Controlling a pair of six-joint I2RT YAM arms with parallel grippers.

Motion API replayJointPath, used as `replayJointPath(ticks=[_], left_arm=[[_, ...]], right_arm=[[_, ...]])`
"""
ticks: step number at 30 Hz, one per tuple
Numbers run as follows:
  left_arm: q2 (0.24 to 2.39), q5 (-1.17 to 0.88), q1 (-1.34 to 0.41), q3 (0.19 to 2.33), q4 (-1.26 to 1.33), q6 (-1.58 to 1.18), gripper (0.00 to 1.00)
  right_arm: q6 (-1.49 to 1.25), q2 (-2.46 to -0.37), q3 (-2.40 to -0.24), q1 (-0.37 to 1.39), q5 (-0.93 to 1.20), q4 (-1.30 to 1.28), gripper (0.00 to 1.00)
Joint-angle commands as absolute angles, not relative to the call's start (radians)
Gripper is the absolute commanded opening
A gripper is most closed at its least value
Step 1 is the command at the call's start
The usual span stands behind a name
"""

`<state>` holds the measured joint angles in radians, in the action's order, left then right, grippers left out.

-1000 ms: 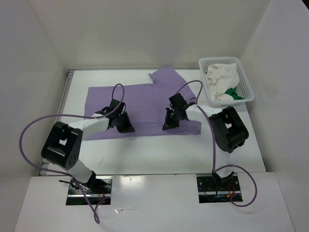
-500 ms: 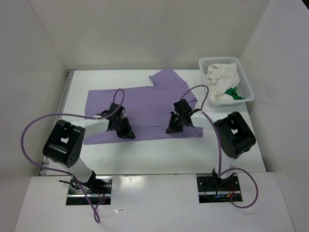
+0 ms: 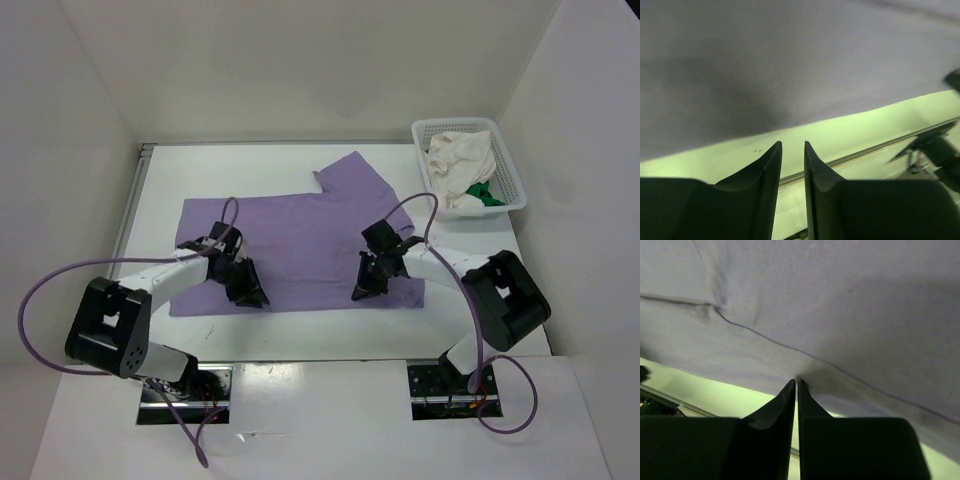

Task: Fold and stack the t-shirts
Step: Fold the flattened tshirt in 1/3 of the way, then grap the side of the flattened tshirt furthest away from the robot with both arms

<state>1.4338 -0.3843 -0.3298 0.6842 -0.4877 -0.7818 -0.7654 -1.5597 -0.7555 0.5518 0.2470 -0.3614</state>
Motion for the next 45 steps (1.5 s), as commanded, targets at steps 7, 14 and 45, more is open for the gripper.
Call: replayJointPath(ticks=[7,14,45], left_arm=[[1.463,-0.337,-0.043,1.066,-0.368,-0.741,0.34],[1.701,-0.103,0.199,1.271,-0.221,-0.727,0.34],[2.289,0.064,0.195,1.793,-0.347,-0.502,0.39]], right_arm=[[-0.629,-1.598,-1.117,0.477,0.238,-0.463,0.15],[-0.6,-1.71,-1.213,0.468,0.298,-0.388,0.0],[-0.515,-1.79,-1.241,0.468,0.356,-0.388,0.08]])
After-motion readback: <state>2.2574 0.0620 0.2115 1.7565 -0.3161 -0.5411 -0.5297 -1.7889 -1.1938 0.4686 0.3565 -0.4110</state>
